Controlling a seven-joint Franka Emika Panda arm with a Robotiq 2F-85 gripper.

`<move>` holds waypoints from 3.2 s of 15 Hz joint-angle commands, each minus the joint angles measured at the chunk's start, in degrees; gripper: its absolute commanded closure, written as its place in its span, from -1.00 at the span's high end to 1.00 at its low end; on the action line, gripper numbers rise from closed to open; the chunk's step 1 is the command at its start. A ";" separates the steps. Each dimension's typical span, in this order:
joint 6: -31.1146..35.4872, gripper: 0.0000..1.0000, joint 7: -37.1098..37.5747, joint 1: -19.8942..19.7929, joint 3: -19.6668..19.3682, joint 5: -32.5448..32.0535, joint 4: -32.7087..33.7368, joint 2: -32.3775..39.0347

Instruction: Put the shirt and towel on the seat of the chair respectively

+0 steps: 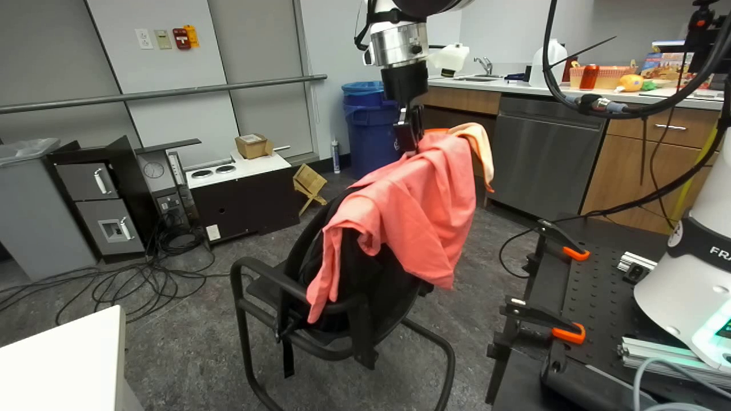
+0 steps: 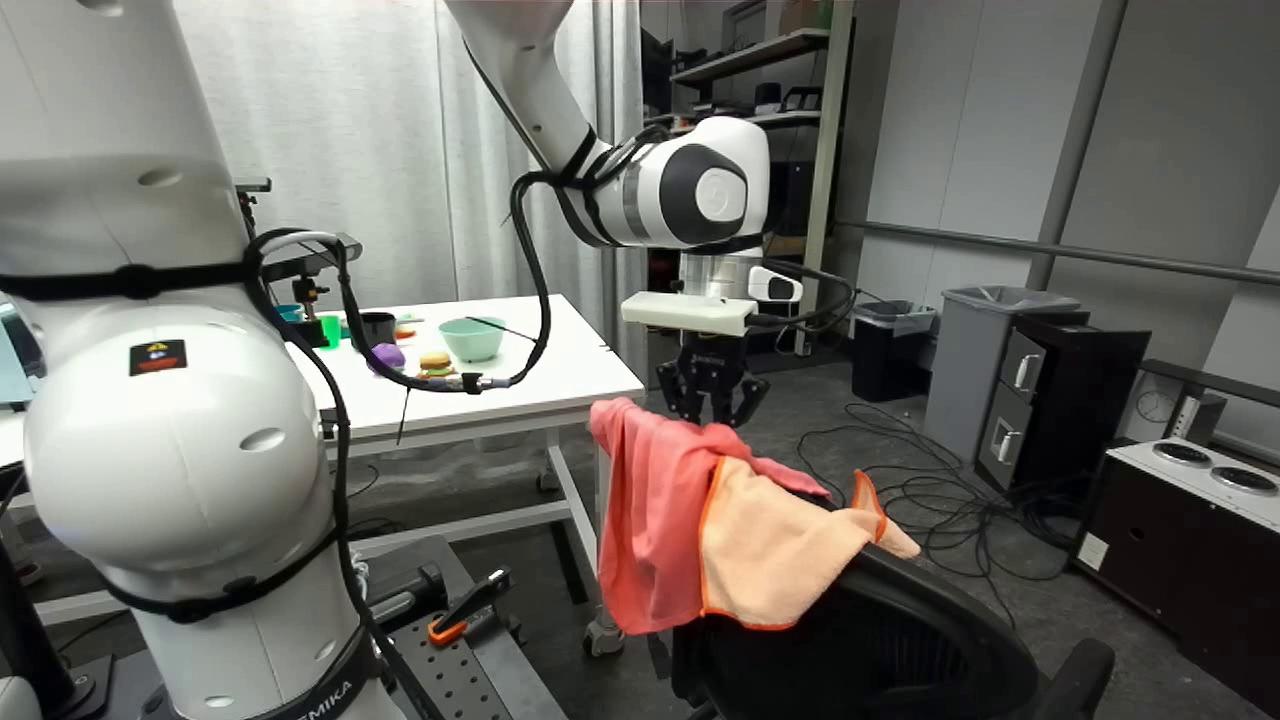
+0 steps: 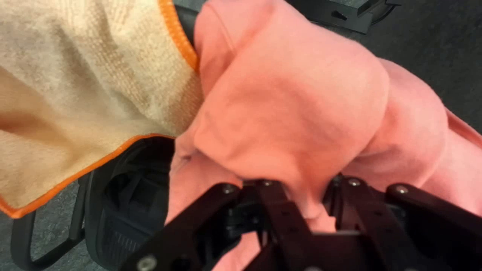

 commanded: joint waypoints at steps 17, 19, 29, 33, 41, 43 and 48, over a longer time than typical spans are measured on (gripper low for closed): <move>6.89 -0.98 22.47 -1.57 -0.13 0.32 22.42 -3.62; 9.35 -0.98 26.17 -2.47 -0.31 -0.36 25.00 -2.86; 23.92 -0.98 54.27 -7.29 -0.93 -15.77 36.42 4.16; 28.42 -0.98 72.11 -8.28 -2.08 -33.67 40.31 7.02; 26.75 0.20 68.63 -8.59 -2.21 -34.29 38.86 9.55; 27.29 0.50 59.66 -10.41 0.90 -24.14 35.55 9.09; 19.29 1.00 37.99 -15.71 10.88 -0.61 34.82 8.88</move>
